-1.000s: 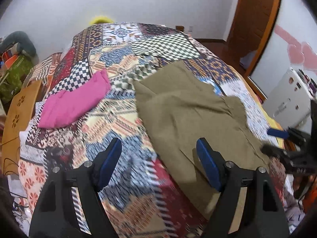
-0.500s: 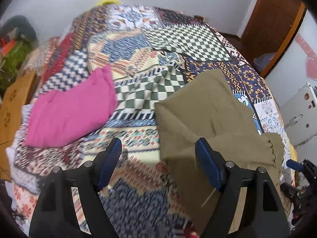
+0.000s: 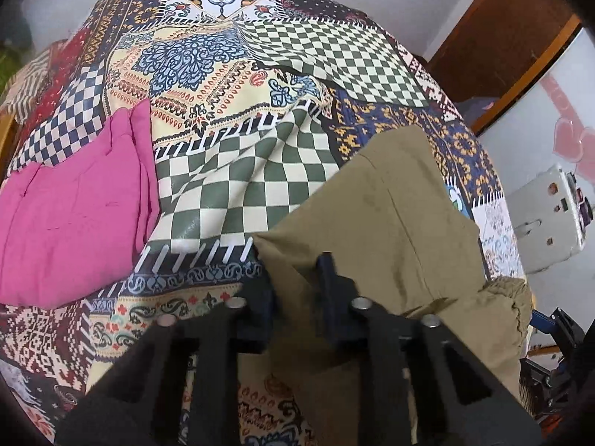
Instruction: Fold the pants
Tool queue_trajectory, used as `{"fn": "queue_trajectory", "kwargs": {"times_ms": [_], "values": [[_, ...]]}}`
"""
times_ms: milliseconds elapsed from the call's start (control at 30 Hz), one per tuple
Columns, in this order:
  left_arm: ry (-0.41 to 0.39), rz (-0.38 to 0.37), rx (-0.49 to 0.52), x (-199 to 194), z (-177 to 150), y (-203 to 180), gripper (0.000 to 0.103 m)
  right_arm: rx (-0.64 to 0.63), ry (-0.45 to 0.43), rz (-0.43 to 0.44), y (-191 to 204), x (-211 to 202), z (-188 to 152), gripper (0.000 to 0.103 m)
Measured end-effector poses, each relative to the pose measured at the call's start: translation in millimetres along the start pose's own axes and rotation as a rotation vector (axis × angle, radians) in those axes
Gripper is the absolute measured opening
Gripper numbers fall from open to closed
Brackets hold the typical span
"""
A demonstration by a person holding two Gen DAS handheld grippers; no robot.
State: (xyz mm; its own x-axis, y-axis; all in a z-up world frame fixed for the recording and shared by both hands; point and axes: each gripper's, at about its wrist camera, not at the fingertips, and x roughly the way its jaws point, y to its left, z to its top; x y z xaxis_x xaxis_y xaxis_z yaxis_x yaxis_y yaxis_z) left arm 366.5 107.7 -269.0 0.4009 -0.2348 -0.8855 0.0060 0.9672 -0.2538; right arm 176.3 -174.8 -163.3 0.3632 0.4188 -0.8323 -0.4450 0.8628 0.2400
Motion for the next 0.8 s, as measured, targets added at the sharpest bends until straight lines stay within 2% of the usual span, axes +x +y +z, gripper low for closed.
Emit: {"fn": "queue_trajectory", "kwargs": {"times_ms": [133, 367, 433, 600, 800], "values": [[-0.028, 0.032, 0.021, -7, -4, -1, 0.007, 0.01, -0.011, -0.004, 0, 1, 6, 0.067], [-0.106, 0.121, 0.007, -45, -25, 11, 0.006, -0.021, -0.04, -0.017, 9, -10, 12, 0.067], [-0.115, 0.15, -0.013, -58, -37, 19, 0.006, -0.029, -0.055, -0.019, 14, -17, 12, 0.068], [-0.123, 0.164, -0.099, -86, -70, 39, 0.006, -0.066, -0.072, -0.013, 31, -30, 11, 0.068], [-0.135, 0.181, -0.149, -116, -120, 42, 0.006, -0.101, -0.083, 0.001, 51, -41, 5, 0.068]]}}
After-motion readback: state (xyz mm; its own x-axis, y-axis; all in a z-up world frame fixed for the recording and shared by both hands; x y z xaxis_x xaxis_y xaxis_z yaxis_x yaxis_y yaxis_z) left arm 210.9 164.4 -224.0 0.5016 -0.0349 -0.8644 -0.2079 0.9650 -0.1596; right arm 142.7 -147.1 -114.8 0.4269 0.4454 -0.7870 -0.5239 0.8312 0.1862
